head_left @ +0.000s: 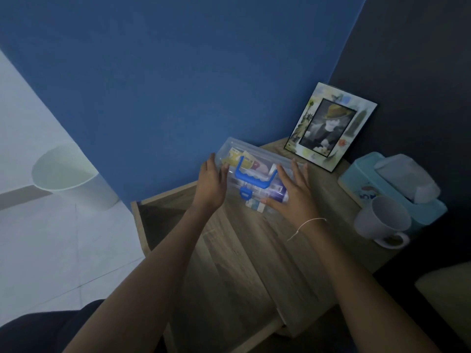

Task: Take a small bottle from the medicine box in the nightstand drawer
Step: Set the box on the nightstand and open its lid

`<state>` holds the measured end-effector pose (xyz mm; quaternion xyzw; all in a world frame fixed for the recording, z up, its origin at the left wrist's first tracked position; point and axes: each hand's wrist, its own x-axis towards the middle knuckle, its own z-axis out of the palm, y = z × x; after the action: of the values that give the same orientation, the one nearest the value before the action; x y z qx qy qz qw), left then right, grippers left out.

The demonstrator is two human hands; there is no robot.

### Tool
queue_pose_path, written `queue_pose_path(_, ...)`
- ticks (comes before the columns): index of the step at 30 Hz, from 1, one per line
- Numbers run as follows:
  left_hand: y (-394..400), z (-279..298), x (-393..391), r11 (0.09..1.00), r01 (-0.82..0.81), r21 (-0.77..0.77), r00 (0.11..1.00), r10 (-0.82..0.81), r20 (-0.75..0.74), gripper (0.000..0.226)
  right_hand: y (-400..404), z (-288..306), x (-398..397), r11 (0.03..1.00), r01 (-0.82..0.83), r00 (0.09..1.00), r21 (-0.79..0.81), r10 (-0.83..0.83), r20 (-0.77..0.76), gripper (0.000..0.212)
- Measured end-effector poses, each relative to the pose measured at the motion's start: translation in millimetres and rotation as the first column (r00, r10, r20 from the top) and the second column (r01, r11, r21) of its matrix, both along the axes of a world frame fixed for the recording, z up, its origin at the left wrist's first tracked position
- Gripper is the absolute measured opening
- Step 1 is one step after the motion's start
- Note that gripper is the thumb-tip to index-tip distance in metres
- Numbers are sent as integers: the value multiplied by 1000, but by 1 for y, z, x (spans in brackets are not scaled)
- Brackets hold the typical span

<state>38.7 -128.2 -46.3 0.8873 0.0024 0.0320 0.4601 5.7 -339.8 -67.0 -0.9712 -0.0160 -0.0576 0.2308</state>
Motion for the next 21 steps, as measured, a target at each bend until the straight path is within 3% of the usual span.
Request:
queue_pose_path(2, 0, -3, -1, 999, 3, 52, 999, -5, 37, 59, 0, -2, 0, 1000, 1, 1000, -17, -1, 6, 94)
queue_pose_path(5, 0, -10, 1, 961, 83, 264, 970, -139, 201, 50, 0, -4, 0, 999, 10, 1000, -53, -9, 9, 93)
queue_pose_path(9, 3, -12, 14, 949, 147, 279, 969, -195, 150, 48, 3, 0, 5, 976, 28, 999, -214, -22, 28, 93)
queue_pose_path(12, 5, -10, 18, 938, 165, 306, 966, -215, 140, 48, 6, 4, 7, 987, 2, 999, -163, 5, 43, 93)
queue_pose_path(14, 0, -10, 8, 977, 73, 198, 980, -108, 168, 49, 8, 5, 7, 993, -20, 999, -117, 25, 47, 94)
queue_pose_path(17, -17, -17, -21, 970, -228, -83, 955, 240, 176, 38, 7, 5, 8, 995, -28, 999, -96, 31, 29, 95)
queue_pose_path(19, -29, -20, -36, 903, -354, -244, 929, 370, 22, 28, 5, 6, 8, 996, -34, 999, -77, 36, 30, 93)
queue_pose_path(21, -39, -21, -43, 848, -366, -384, 930, 317, -186, 26, 5, 7, 7, 998, -38, 999, -56, 40, 26, 92)
